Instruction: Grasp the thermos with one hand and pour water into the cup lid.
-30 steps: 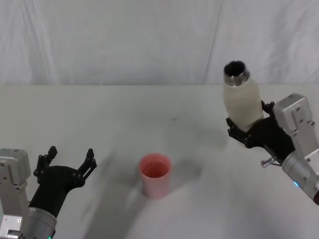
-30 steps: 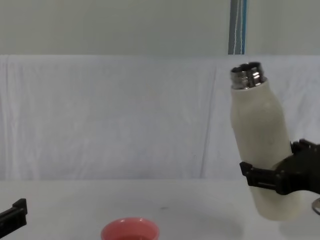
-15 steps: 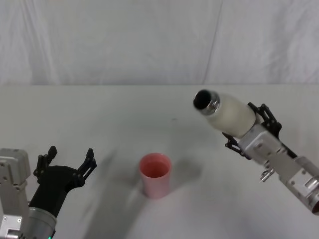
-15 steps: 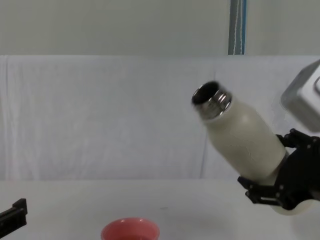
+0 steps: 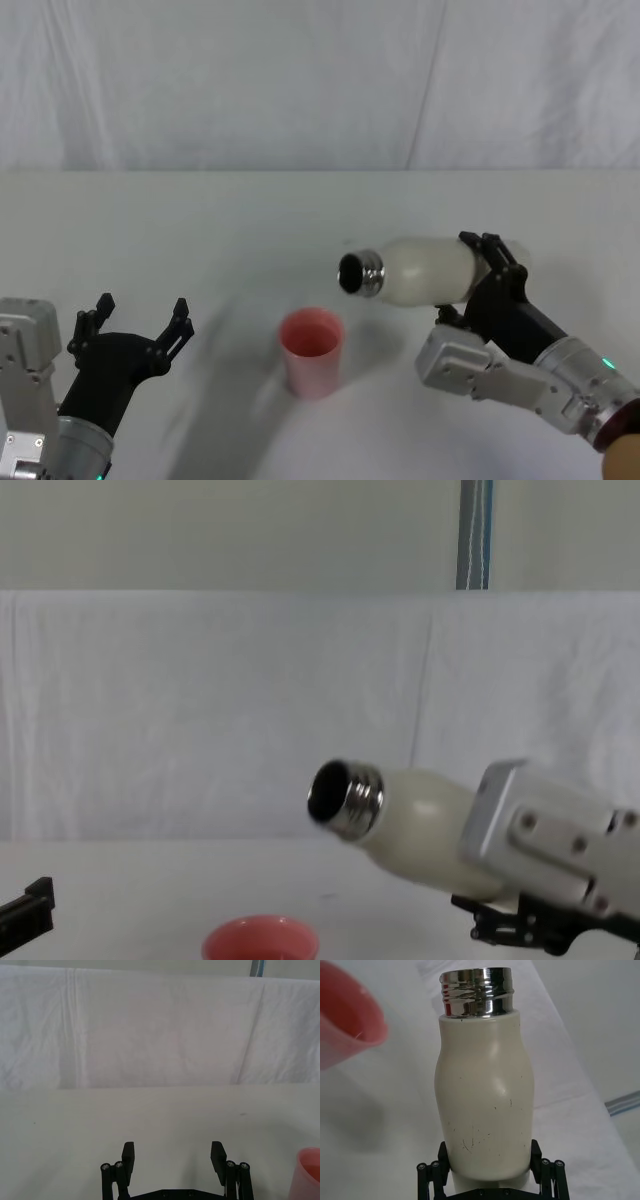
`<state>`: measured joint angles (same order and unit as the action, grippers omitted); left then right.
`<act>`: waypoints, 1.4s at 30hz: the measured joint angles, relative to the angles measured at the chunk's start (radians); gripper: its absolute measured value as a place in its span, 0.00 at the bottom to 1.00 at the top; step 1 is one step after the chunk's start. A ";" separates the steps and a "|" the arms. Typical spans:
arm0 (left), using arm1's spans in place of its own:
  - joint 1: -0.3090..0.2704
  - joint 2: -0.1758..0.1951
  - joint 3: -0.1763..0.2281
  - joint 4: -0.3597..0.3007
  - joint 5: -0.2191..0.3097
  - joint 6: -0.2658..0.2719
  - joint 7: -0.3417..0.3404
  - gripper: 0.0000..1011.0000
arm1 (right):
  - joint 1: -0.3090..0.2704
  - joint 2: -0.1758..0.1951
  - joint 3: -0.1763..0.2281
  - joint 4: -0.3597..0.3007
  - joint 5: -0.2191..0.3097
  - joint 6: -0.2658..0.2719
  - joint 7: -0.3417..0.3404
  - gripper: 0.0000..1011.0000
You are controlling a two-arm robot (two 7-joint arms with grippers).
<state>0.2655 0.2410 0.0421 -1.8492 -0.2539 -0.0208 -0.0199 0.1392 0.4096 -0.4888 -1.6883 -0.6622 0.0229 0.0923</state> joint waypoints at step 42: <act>0.000 0.000 0.000 0.000 0.000 0.000 0.000 0.99 | 0.083 -0.028 -0.076 0.117 -0.281 -0.020 -0.106 0.95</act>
<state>0.2655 0.2410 0.0421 -1.8492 -0.2538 -0.0208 -0.0199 0.2219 0.3811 -0.5650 -1.5713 -0.9433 0.0027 -0.0138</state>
